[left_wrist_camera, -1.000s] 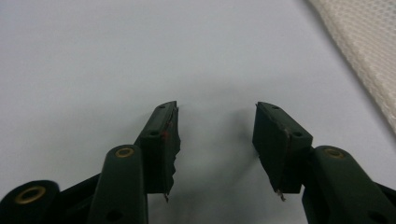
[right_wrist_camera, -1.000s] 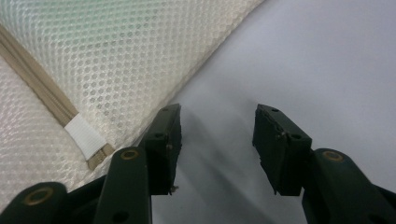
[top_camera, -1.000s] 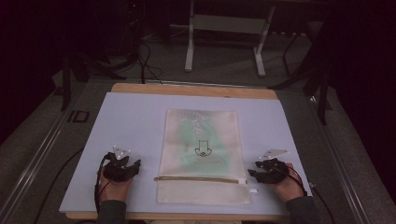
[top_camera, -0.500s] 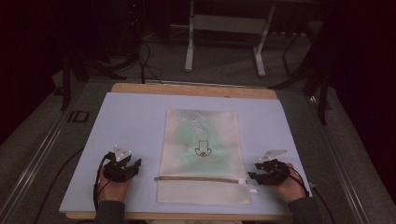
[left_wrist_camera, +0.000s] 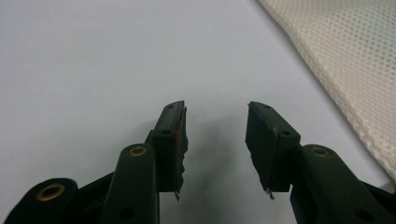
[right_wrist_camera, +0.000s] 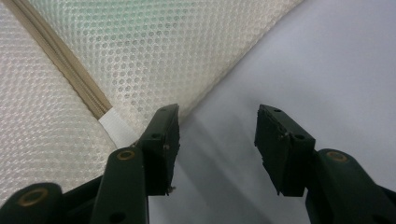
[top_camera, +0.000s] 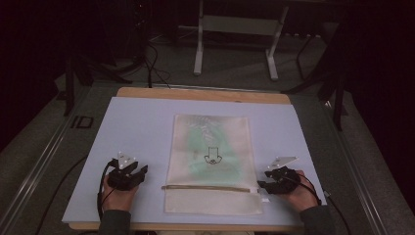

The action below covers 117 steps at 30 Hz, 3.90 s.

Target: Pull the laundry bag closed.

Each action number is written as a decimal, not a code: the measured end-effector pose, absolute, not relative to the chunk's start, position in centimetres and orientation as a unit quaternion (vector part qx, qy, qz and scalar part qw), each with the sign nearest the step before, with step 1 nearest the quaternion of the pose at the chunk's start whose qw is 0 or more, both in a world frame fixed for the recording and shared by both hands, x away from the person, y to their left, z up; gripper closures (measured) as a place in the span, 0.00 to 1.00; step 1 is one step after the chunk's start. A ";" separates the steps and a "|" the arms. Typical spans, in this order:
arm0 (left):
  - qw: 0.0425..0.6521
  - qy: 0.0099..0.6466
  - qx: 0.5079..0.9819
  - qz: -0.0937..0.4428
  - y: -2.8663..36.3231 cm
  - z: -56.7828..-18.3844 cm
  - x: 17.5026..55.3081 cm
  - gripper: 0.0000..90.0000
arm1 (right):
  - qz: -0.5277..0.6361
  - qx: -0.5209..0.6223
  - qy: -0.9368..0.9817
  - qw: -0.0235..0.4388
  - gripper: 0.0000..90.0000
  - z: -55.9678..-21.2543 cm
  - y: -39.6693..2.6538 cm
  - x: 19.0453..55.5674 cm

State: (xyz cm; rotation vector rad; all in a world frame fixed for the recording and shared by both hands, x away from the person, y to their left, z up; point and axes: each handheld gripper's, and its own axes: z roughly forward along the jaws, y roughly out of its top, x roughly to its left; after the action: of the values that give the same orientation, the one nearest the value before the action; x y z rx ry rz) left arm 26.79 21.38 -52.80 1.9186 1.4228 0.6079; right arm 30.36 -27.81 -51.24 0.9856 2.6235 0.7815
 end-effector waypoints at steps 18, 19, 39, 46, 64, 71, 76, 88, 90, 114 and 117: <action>0.343 0.553 0.724 0.229 21.7 -52.6 26.5 0.64 | 0.255 0.316 0.907 0.109 0.55 -50.4 -26.6 29.9; 0.343 0.553 0.724 0.229 21.7 -52.6 26.5 0.64 | 0.255 0.316 0.907 0.109 0.55 -50.4 -26.6 29.9; 0.338 0.556 0.721 0.238 21.6 -52.4 26.3 0.63 | 0.241 0.276 0.926 0.094 0.55 -49.4 -23.6 30.2; 0.338 0.554 0.721 0.241 21.6 -52.2 26.2 0.62 | 0.243 0.268 0.928 0.090 0.54 -49.9 -22.6 30.0; 0.337 0.547 0.725 0.247 21.4 -52.0 26.1 0.62 | 0.239 0.236 0.938 0.083 0.52 -49.5 -19.6 30.3; 0.338 0.547 0.725 0.248 21.5 -52.0 26.0 0.62 | 0.240 0.219 0.942 0.083 0.52 -49.0 -18.3 30.5; 0.337 0.548 0.725 0.247 21.5 -52.0 26.0 0.62 | 0.244 0.208 0.944 0.083 0.52 -48.8 -17.3 30.5; 0.336 0.549 0.724 0.248 21.5 -52.1 26.0 0.62 | 0.242 0.182 0.950 0.077 0.51 -48.9 -15.2 30.5; 0.336 0.549 0.724 0.248 21.5 -52.1 26.1 0.62 | 0.243 0.180 0.950 0.075 0.50 -48.9 -14.9 30.5; 0.333 0.547 0.728 0.247 21.3 -52.2 26.2 0.62 | 0.239 0.139 0.959 0.055 0.50 -49.2 -11.9 30.2; 0.331 0.547 0.729 0.245 21.3 -52.3 26.2 0.61 | 0.244 0.130 0.960 0.048 0.50 -49.1 -11.7 30.1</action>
State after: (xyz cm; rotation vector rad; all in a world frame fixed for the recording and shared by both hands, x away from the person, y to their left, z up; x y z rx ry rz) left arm 26.18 21.34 -52.28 1.9044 1.4304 0.6394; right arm 30.09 -11.66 -49.13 0.3972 2.9265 0.7444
